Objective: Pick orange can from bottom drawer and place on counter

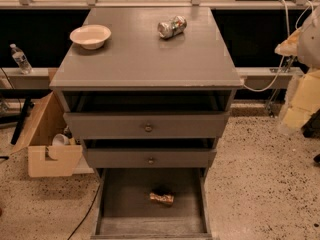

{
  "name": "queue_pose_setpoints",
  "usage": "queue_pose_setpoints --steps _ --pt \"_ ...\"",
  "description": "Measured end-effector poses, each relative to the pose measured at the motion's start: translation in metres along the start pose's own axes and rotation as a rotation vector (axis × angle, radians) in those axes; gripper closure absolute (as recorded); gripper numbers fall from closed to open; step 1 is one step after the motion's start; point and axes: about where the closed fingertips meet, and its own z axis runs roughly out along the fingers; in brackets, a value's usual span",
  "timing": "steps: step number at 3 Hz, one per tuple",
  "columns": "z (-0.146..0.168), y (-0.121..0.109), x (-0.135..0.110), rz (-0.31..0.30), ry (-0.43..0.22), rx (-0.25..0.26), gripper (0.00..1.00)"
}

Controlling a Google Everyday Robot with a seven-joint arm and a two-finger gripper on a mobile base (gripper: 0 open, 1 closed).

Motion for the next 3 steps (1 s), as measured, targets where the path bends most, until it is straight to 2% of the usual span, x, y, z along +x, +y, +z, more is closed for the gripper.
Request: queue_pose_setpoints --steps 1,2,3 --pt "0.000 0.000 0.000 0.000 0.000 0.000 0.00" --pt "0.025 0.008 -0.001 0.012 -0.037 -0.044 0.00" --pt "0.079 0.029 -0.017 0.015 -0.093 -0.119 0.00"
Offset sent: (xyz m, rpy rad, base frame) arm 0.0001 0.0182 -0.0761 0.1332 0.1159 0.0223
